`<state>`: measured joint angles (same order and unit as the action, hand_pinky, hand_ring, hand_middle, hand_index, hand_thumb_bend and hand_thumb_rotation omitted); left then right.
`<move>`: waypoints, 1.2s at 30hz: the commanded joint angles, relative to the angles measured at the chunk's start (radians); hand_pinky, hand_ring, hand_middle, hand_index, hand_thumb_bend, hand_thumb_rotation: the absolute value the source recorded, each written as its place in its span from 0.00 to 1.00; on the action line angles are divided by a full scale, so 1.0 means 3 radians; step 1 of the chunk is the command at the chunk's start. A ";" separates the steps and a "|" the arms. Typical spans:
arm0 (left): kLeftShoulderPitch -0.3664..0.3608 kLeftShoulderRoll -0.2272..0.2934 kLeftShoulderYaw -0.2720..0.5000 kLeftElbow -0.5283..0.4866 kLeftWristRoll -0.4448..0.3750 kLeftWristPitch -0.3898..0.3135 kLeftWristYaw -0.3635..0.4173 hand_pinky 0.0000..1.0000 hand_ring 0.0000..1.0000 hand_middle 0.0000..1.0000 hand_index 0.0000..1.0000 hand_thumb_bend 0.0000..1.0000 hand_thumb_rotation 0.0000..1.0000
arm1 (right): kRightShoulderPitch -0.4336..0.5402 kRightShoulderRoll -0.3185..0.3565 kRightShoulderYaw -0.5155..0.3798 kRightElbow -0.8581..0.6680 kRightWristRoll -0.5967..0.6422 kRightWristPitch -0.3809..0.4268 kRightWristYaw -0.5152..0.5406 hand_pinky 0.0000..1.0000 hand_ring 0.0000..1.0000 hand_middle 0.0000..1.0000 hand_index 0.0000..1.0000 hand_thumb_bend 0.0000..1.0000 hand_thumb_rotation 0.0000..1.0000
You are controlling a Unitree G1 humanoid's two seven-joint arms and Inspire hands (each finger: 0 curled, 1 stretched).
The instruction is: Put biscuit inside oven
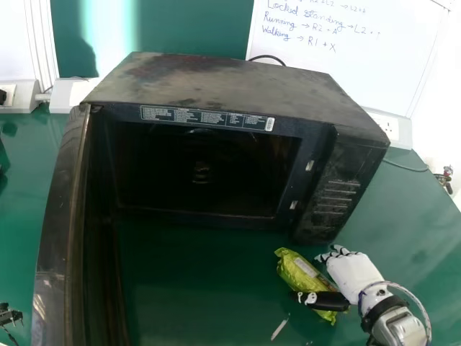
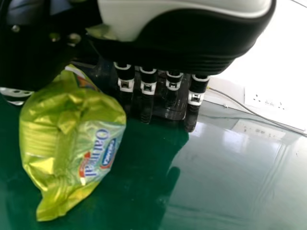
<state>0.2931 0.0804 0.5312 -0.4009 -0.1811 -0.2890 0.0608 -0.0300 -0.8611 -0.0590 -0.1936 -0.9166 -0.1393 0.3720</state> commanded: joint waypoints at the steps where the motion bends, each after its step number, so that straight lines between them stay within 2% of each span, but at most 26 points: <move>1: 0.0042 -0.0001 0.0021 -0.0059 -0.0025 -0.0011 0.0005 0.95 0.93 0.91 0.96 0.89 1.00 | -0.0024 -0.0059 0.0039 0.0036 -0.0018 -0.0006 -0.0039 0.76 0.82 0.86 0.83 0.99 0.59; 15: 0.0082 -0.0009 0.0021 -0.0117 0.0035 0.0010 0.0026 0.95 0.92 0.91 0.96 0.91 1.00 | 0.0112 -0.0259 0.0000 -0.0116 -0.0001 -0.0004 0.0051 0.80 0.83 0.86 0.84 0.97 0.57; 20: 0.0099 -0.0026 0.0005 -0.0167 0.0039 0.0034 0.0031 0.95 0.92 0.91 0.95 0.93 1.00 | 0.0158 -0.0301 -0.0001 -0.0193 -0.0084 0.0014 0.0048 0.78 0.83 0.86 0.83 0.97 0.57; 25: 0.0112 -0.0029 0.0001 -0.0200 0.0070 0.0047 0.0044 0.96 0.92 0.91 0.96 0.93 1.00 | 0.0218 -0.0289 -0.0009 -0.0256 -0.0158 0.0024 0.0000 0.76 0.83 0.86 0.83 0.96 0.57; 36: 0.0145 -0.0037 0.0014 -0.0221 0.0051 0.0029 0.0017 0.95 0.91 0.91 0.96 0.93 1.00 | 0.0334 -0.0172 0.0044 -0.0270 -0.0348 0.0015 -0.0376 0.74 0.82 0.86 0.81 0.96 0.58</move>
<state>0.3248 0.0695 0.5308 -0.4591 -0.1684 -0.2789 0.0656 0.0583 -0.9255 -0.0542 -0.2671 -1.0166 -0.1360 0.2795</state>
